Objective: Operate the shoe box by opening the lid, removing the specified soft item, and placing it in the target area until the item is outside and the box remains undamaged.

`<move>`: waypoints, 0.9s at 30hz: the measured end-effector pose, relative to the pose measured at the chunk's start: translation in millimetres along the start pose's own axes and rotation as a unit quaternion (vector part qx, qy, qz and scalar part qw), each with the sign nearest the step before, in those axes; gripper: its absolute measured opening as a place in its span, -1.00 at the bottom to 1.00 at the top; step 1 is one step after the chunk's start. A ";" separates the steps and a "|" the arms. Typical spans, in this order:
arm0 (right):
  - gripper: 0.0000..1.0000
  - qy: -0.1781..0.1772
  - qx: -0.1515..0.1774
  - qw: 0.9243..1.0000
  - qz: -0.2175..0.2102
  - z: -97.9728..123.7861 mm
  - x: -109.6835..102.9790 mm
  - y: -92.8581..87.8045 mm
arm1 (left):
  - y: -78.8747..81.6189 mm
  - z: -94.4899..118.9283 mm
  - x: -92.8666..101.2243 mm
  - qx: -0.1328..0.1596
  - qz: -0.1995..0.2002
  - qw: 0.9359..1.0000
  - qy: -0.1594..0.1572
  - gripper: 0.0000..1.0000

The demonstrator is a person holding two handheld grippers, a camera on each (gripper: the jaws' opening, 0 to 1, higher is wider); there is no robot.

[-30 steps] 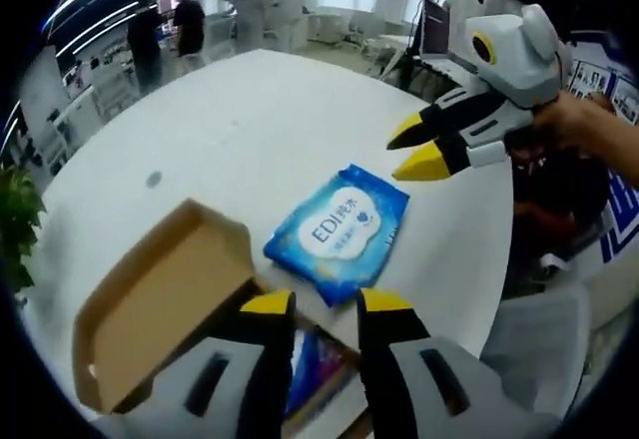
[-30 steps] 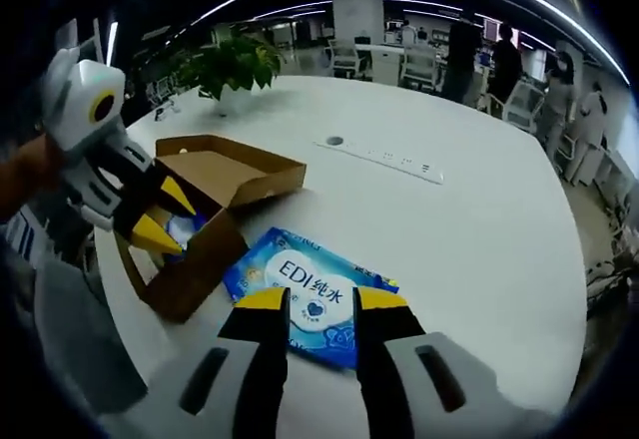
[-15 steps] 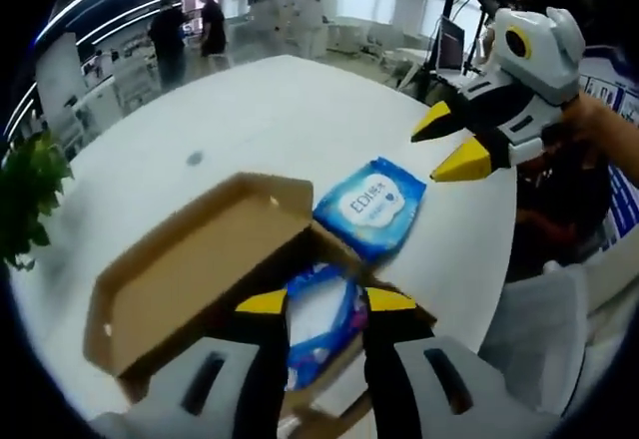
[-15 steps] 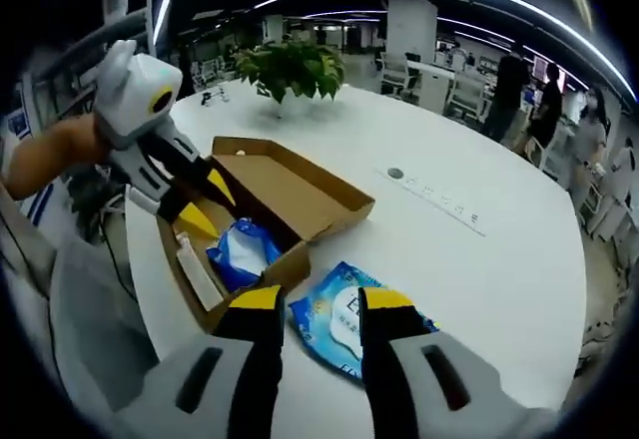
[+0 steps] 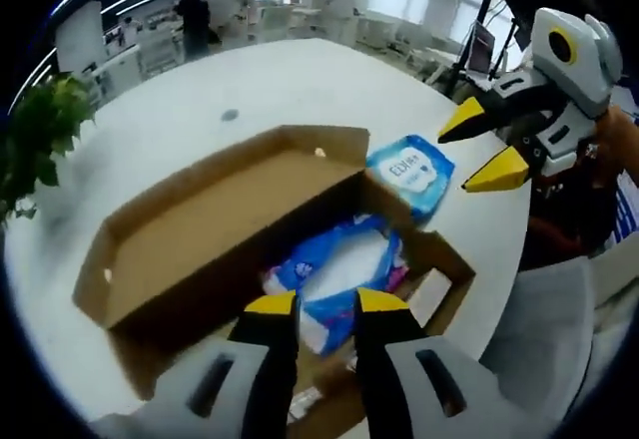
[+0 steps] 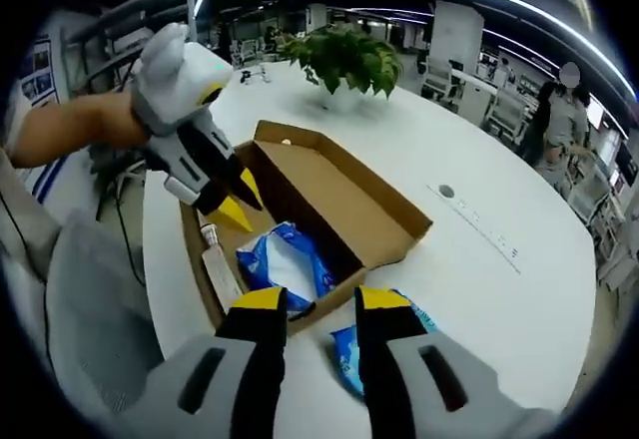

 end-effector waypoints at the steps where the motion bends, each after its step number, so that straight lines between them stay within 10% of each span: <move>1: -0.52 0.004 -0.001 1.000 0.003 -3.7 -1.0 0.6 | -3.0 -0.2 2.3 -0.007 0.002 1.000 -0.001 -0.70; 16: -0.66 0.016 -0.039 0.996 0.083 -63.1 -4.5 -4.5 | -9.9 -34.4 14.4 -0.049 -0.177 0.977 -0.111 -0.52; 27: -0.81 0.018 -0.060 0.994 0.093 -91.5 0.7 -12.8 | -10.2 -55.5 10.2 -0.071 -0.207 0.963 -0.157 -0.53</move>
Point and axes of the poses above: the point that each gripper's makers call its tool centre point, and the gripper's own axes: z roughly backward along the fingers, x roughly to its right, y roughly out of its top, the point moved 4 cm from there along z, roughly backward along the fingers, and after that the axes turned 11 degrees about z, right-handed, at the moved point
